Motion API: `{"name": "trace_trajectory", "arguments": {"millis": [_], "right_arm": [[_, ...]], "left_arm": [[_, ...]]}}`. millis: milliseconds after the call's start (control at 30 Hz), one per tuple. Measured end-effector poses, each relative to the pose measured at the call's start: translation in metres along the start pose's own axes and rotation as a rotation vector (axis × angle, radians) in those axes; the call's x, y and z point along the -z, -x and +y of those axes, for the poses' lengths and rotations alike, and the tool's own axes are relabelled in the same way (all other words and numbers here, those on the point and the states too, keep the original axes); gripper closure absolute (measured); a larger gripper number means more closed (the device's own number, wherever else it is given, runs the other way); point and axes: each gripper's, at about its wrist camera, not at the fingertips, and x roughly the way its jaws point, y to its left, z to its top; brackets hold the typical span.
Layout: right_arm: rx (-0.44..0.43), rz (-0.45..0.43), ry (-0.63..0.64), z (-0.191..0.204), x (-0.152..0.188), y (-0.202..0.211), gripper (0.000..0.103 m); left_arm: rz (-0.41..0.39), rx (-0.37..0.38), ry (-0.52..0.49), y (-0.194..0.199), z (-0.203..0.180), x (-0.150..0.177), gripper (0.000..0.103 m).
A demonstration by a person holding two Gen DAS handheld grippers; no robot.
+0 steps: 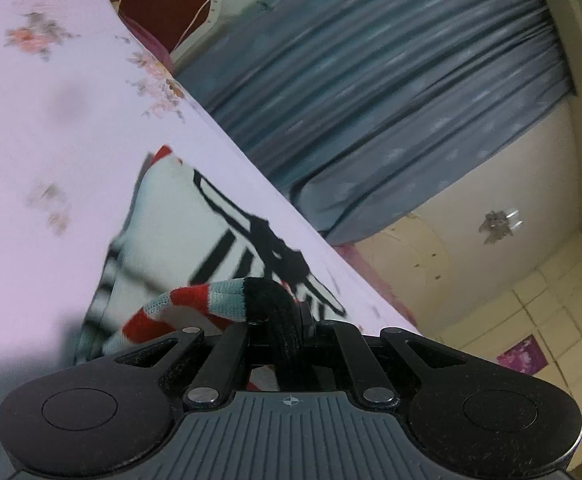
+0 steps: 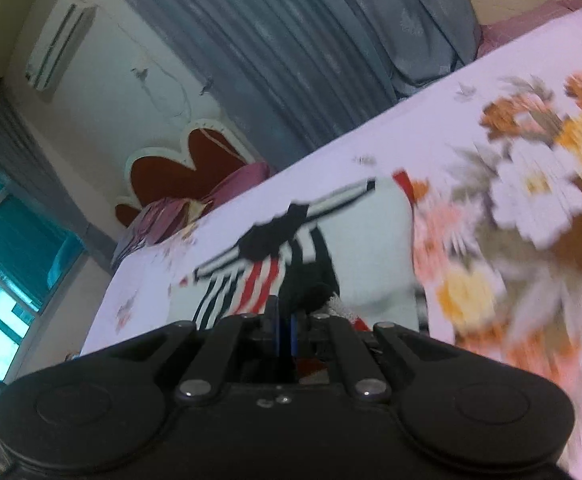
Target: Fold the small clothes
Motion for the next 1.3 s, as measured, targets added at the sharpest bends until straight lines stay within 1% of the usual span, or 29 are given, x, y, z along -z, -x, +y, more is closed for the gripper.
{"name": "trace_trajectory", "arguments": {"millis": [67, 200, 233, 333, 433, 500, 533, 567, 600, 633, 667, 700, 767, 800, 833, 867, 933, 967, 1000, 1033, 1067, 1100, 1133, 1233, 1300], "right_arm": [[0.015, 0.012, -0.033, -0.004, -0.026, -0.029, 0.098], [0.062, 0.062, -0.107, -0.022, -0.058, -0.086, 0.098], [0.072, 0.073, -0.132, -0.028, -0.063, -0.1, 0.098], [0.094, 0.105, -0.198, -0.048, -0.074, -0.137, 0.098], [0.118, 0.134, -0.223, -0.061, -0.076, -0.167, 0.098], [0.115, 0.146, -0.246, -0.07, -0.076, -0.183, 0.098], [0.104, 0.15, -0.259, -0.073, -0.076, -0.189, 0.097], [0.081, 0.145, -0.278, -0.078, -0.076, -0.195, 0.092], [0.066, 0.131, -0.286, -0.08, -0.077, -0.197, 0.083], [0.057, 0.109, -0.282, -0.08, -0.078, -0.198, 0.076], [0.065, 0.075, -0.276, -0.08, -0.079, -0.198, 0.055], [0.072, 0.046, -0.274, -0.08, -0.081, -0.197, 0.04], [0.06, 0.007, -0.275, -0.081, -0.085, -0.197, 0.039], [0.046, 0.002, -0.281, -0.081, -0.086, -0.197, 0.039], [0.039, -0.008, -0.283, -0.081, -0.088, -0.196, 0.04], [0.041, -0.021, -0.273, -0.08, -0.089, -0.193, 0.042], [0.051, -0.034, -0.212, -0.075, -0.092, -0.183, 0.047], [0.067, -0.033, -0.16, -0.072, -0.092, -0.177, 0.052], [0.097, -0.021, -0.091, -0.067, -0.091, -0.172, 0.053], [0.118, -0.003, -0.025, -0.063, -0.09, -0.169, 0.053], [0.137, 0.022, 0.047, -0.059, -0.085, -0.165, 0.054], [0.164, 0.046, 0.121, -0.054, -0.08, -0.162, 0.054], [0.181, 0.078, 0.194, -0.05, -0.073, -0.16, 0.054], [0.231, 0.155, 0.396, -0.035, -0.057, -0.163, 0.055], [0.256, 0.198, 0.508, -0.023, -0.049, -0.176, 0.056]], "left_arm": [[0.028, -0.021, -0.002, -0.032, 0.001, -0.025, 0.1], [0.102, -0.077, -0.012, -0.093, 0.009, -0.06, 0.1], [0.122, -0.082, -0.005, -0.111, 0.013, -0.067, 0.1], [0.168, -0.107, 0.006, -0.146, 0.027, -0.08, 0.1], [0.209, -0.126, 0.03, -0.17, 0.04, -0.084, 0.1], [0.224, -0.105, 0.043, -0.183, 0.049, -0.085, 0.1], [0.217, -0.094, 0.047, -0.189, 0.051, -0.087, 0.1], [0.199, -0.062, 0.054, -0.193, 0.053, -0.088, 0.099], [0.186, -0.033, 0.065, -0.195, 0.055, -0.089, 0.099], [0.176, -0.012, 0.078, -0.198, 0.056, -0.089, 0.092], [0.162, 0.001, 0.082, -0.199, 0.056, -0.089, 0.074], [0.134, 0.009, 0.081, -0.2, 0.056, -0.089, 0.046], [0.047, 0.004, 0.072, -0.195, 0.053, -0.092, 0.025], [0.023, 0.013, 0.074, -0.193, 0.053, -0.095, 0.024], [0.023, 0.013, 0.068, -0.192, 0.052, -0.099, 0.024], [0.031, -0.007, 0.031, -0.19, 0.049, -0.103, 0.024], [0.076, -0.071, -0.114, -0.189, 0.039, -0.109, 0.024], [0.104, -0.096, -0.183, -0.188, 0.035, -0.11, 0.024], [0.136, -0.117, -0.257, -0.188, 0.031, -0.109, 0.026], [0.165, -0.134, -0.314, -0.189, 0.028, -0.108, 0.029], [0.193, -0.146, -0.36, -0.19, 0.024, -0.106, 0.037], [0.215, -0.159, -0.396, -0.191, 0.022, -0.104, 0.041], [0.237, -0.172, -0.425, -0.193, 0.02, -0.101, 0.043], [0.262, -0.202, -0.479, -0.199, 0.015, -0.093, 0.043], [0.266, -0.218, -0.507, -0.205, 0.016, -0.09, 0.043]]}}
